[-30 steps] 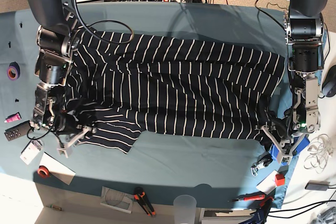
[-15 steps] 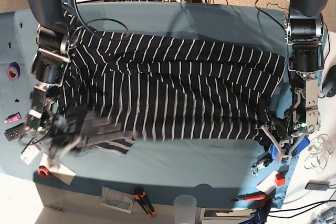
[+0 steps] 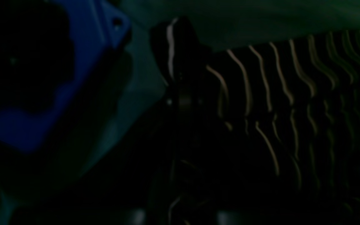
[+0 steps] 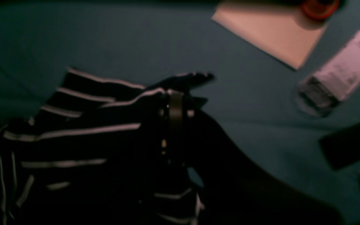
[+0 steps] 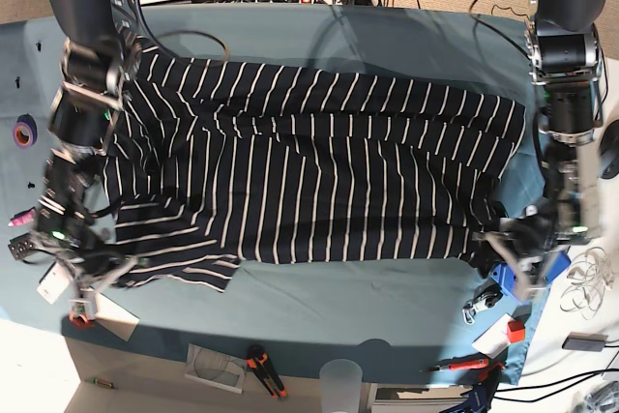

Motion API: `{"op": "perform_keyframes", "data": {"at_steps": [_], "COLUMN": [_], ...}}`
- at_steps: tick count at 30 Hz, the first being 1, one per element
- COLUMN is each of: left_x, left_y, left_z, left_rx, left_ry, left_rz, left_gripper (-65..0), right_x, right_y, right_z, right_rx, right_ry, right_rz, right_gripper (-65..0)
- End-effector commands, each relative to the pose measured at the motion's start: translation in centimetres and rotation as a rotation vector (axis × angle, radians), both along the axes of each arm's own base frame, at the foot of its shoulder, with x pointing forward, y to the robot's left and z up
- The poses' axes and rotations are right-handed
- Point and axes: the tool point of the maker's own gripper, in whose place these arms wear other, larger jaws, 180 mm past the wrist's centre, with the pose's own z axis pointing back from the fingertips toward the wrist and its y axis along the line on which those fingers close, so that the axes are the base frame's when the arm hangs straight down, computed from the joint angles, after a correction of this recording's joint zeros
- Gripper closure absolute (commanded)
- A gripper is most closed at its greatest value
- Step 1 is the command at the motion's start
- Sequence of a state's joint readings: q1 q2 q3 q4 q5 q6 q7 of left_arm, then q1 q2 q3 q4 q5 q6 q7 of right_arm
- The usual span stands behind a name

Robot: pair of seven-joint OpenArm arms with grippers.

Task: Layout the t-shirt on the table in an organized manner, then fold the t-shirt properly
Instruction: 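Fold the shirt lengthwise in half with both grippers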

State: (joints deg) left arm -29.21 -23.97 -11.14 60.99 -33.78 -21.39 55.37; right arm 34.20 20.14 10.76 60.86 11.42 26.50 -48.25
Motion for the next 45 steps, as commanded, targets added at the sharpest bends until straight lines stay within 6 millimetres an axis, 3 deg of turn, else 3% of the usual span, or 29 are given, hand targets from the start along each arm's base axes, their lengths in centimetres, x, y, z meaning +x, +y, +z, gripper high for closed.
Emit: {"op": "perform_keyframes", "data": {"at_steps": [1,6,17,24,29,34,39,45], "left_x": [1.4,-0.1,-2.5,-4.4,-6.5,-8.4,-10.3,-12.3], "left_y": [0.9,1.4,0.3,0.1,0.3,1.5,1.9,1.7], "left_z": [3.1,5.1,5.1,3.4,2.6,3.4,2.3,0.6], "left_rx": [-0.039,-0.213,-0.321,-0.309,-0.324,-0.329,-0.303,-0.328], "left_ry": [-0.082,-0.091,-0.011,0.037,0.047,0.020,0.053,0.104], "left_rz": [0.014,-0.023,-0.108,-0.131,-0.141,-0.153,-0.166,-0.163], "left_gripper": [0.0,0.0,0.0,0.0,0.0,0.0,0.0,0.0], "right_x": [0.7,-1.4,-5.9,-9.5,-12.2,-14.8,-17.0,-19.7], "right_y": [-0.8,-0.5,-0.2,-1.2,-1.9,-2.2,-2.6,-1.9], "right_z": [3.5,4.7,4.8,6.1,5.1,4.4,4.4,4.2], "right_rx": [-0.020,-0.060,-0.030,0.032,0.099,0.192,0.270,0.190], "right_ry": [-0.085,-0.099,-0.063,-0.084,-0.050,-0.045,-0.062,-0.030], "right_rz": [0.002,0.041,0.085,0.085,0.111,0.126,0.132,0.165], "right_gripper": [0.0,0.0,0.0,0.0,0.0,0.0,0.0,0.0]}}
